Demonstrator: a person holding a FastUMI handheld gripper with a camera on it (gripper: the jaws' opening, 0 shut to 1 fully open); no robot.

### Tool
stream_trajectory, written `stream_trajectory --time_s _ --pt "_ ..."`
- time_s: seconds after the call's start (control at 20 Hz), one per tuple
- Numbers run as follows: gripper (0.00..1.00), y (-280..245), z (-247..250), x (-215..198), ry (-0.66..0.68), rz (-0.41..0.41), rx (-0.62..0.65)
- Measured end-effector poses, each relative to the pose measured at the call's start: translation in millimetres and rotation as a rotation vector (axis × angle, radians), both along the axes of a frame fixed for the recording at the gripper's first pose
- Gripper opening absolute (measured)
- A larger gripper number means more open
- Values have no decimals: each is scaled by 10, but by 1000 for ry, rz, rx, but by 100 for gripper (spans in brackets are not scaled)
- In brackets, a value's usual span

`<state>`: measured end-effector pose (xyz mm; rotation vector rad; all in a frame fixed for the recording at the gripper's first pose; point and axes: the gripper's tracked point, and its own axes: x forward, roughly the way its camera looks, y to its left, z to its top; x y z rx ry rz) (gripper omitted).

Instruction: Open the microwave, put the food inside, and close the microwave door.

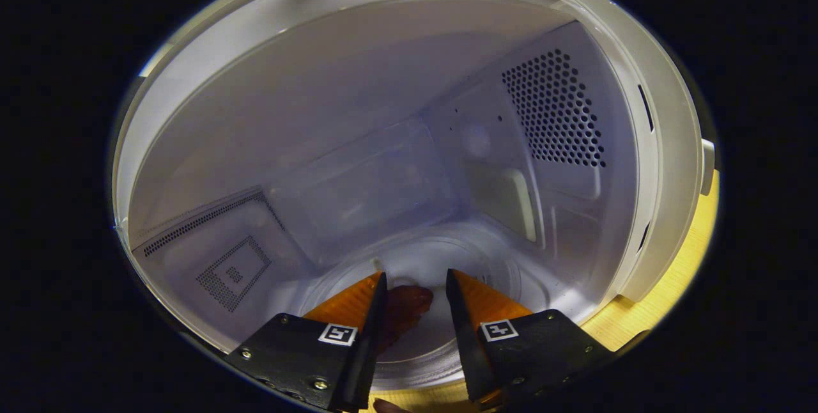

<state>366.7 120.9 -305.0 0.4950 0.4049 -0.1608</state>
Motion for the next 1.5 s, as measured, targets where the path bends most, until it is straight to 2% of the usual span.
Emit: stream_trajectory --time_s 0.15,0.25,0.3,0.35,0.4,0.6,0.75,0.9,1.0,1.15,1.25,1.35,1.5 --pt "56 -13 115 -171 -8 -3 -28" --pt "78 102 233 -304 -15 37 -11" --pt "79 189 318 -401 -23 69 -13" --pt "85 208 423 -507 -38 83 -34" --pt "96 212 537 -630 -66 94 -55" --pt "96 351 1057 -1230 -150 229 -81" --pt "96 604 1727 -1831 -262 391 -33" --pt "95 927 2439 -2513 -438 552 -52" --pt "95 1171 2729 -2897 -511 648 -44" --pt "95 1410 3123 -3340 -618 725 -12" --pt "95 1713 3178 -3583 -641 812 6" --pt "95 1994 3037 -3730 -598 895 -7" --pt "89 2310 2918 -4044 -622 963 -73"
